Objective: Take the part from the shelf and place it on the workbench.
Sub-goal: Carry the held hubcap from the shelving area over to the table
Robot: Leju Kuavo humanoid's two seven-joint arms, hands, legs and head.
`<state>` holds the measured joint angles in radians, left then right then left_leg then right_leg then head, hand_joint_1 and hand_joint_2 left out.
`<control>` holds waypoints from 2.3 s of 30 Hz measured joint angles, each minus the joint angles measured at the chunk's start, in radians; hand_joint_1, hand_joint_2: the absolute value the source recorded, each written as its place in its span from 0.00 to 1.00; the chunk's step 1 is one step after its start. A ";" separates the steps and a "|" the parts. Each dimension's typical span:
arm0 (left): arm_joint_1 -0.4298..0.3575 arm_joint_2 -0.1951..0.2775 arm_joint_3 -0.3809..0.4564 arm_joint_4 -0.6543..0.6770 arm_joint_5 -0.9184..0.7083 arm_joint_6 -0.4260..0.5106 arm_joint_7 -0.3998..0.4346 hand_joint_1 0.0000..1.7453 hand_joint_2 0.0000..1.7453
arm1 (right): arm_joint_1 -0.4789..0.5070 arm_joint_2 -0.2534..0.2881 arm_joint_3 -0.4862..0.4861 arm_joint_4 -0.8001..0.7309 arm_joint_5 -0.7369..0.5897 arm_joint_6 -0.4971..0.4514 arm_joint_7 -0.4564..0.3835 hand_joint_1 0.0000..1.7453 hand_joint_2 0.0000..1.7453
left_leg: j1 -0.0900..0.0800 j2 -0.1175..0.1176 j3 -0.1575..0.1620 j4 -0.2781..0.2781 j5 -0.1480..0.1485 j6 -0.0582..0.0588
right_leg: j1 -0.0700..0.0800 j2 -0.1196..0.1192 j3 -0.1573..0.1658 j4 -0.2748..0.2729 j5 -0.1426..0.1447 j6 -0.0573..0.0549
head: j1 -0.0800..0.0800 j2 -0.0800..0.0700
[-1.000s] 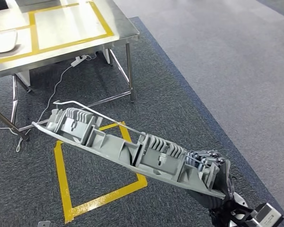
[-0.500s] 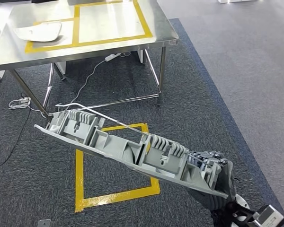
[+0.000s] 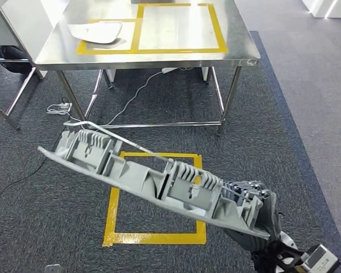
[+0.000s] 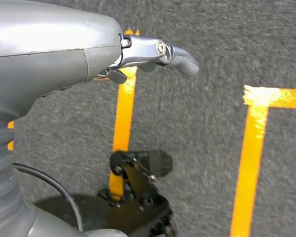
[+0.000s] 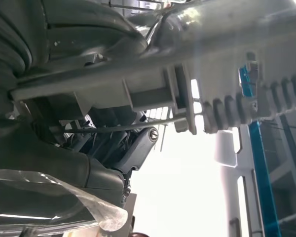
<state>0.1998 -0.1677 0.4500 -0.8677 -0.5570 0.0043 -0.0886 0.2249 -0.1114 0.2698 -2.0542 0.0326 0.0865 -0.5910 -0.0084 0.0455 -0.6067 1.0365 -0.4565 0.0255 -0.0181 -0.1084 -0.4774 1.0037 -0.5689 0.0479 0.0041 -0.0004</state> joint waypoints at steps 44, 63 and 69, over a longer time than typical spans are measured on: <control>-0.006 -0.002 0.001 -0.001 0.000 0.000 0.000 0.00 1.00 | 0.002 0.000 0.008 0.000 -0.001 0.000 0.000 1.00 1.00 | 0.003 -0.057 0.063 -0.009 -0.053 -0.002 | 0.009 0.109 -0.106 0.021 0.090 -0.020 | 0.014 0.000; -0.008 0.000 0.000 -0.001 0.000 0.000 0.001 0.00 1.00 | 0.004 0.000 0.007 0.000 0.000 -0.001 0.000 1.00 1.00 | 0.031 -0.091 0.038 -0.016 -0.021 -0.009 | -0.012 0.168 -0.094 0.022 0.064 0.012 | 0.009 0.000; -0.003 0.000 0.001 -0.001 0.000 0.000 0.001 0.00 1.00 | 0.002 0.000 0.008 0.000 -0.001 -0.001 -0.001 1.00 1.00 | 0.016 -0.067 0.044 -0.017 -0.029 0.010 | -0.008 0.115 -0.243 0.293 -0.026 0.009 | 0.018 0.000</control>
<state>0.1966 -0.1677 0.4510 -0.8690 -0.5570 0.0043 -0.0877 0.2272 -0.1118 0.2782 -2.0539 0.0319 0.0858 -0.5918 0.0075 -0.0217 -0.5623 1.0197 -0.4855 0.0350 -0.0266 0.0068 -0.7207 1.2963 -0.5952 0.0570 0.0222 -0.0001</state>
